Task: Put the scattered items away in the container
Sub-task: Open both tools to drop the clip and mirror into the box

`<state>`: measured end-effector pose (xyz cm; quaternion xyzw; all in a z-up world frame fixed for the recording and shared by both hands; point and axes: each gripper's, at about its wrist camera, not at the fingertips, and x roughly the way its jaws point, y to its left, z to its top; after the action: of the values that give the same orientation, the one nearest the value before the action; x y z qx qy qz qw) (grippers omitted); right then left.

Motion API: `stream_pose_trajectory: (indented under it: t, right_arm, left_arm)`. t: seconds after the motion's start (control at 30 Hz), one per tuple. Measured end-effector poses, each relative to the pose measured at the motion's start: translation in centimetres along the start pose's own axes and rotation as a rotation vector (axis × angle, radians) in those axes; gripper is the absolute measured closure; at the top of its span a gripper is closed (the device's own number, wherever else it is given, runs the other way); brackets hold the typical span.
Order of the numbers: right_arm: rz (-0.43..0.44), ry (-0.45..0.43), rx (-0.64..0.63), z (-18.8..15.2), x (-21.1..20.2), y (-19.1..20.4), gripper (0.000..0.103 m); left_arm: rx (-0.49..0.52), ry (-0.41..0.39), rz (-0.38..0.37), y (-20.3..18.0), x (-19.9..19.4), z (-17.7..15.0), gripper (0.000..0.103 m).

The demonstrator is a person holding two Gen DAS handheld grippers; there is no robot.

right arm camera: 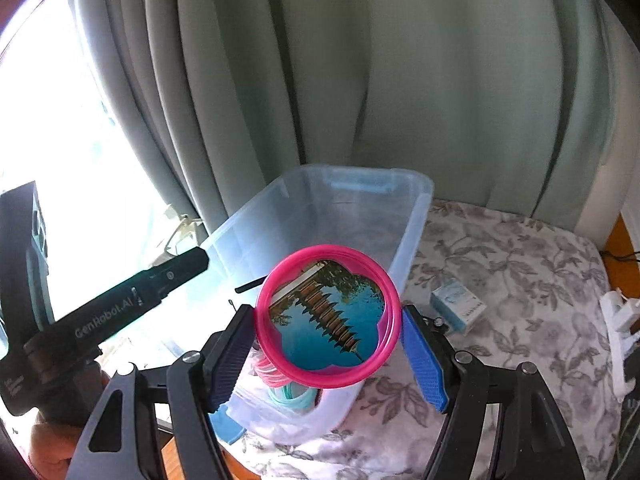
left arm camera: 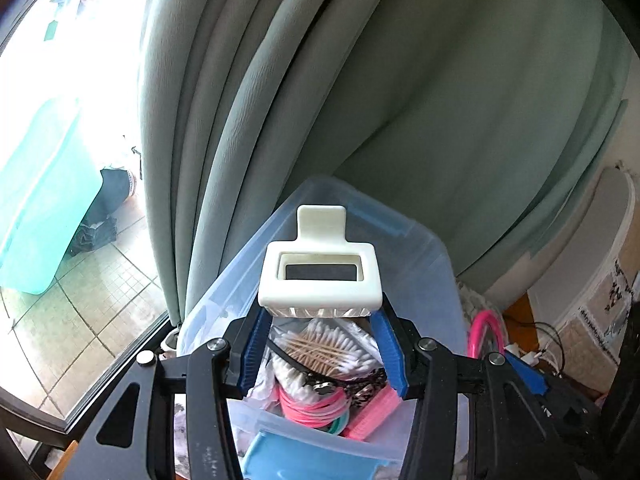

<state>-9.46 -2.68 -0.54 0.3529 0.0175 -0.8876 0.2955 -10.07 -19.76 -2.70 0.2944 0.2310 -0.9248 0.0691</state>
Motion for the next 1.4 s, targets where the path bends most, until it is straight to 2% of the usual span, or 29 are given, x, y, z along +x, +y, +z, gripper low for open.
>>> stream_pose_trajectory:
  t: [0.23, 0.53, 0.67, 0.73, 0.93, 1.4]
  right_arm:
    - [0.029, 0.010, -0.013, -0.1, 2.1, 0.3, 0.027]
    - [0.052, 0.003, -0.029, 0.0, 2.6, 0.4, 0.027]
    - [0.063, 0.004, -0.033, 0.0, 2.8, 0.3, 0.027]
    - [0.053, 0.007, -0.032, 0.7, 4.8, 0.8, 0.027]
    - [0.062, 0.005, -0.029, 0.8, 4.8, 0.6, 0.027]
    - [0.060, 0.000, -0.011, 1.0, 4.3, 0.9, 0.026]
  left_arm:
    - [0.001, 0.033, -0.014, 0.3, 2.4, -0.3, 0.051]
    - [0.009, 0.026, 0.024, 1.0, 4.7, -0.2, 0.051]
    - [0.016, 0.024, 0.029, -0.7, 5.5, -0.4, 0.051]
    - [0.015, 0.022, 0.031, -0.9, 5.2, -0.5, 0.051]
    - [0.012, 0.015, 0.037, -1.0, 5.0, -0.1, 0.051]
    - [0.010, 0.016, 0.047, -1.6, 7.3, -0.1, 0.048]
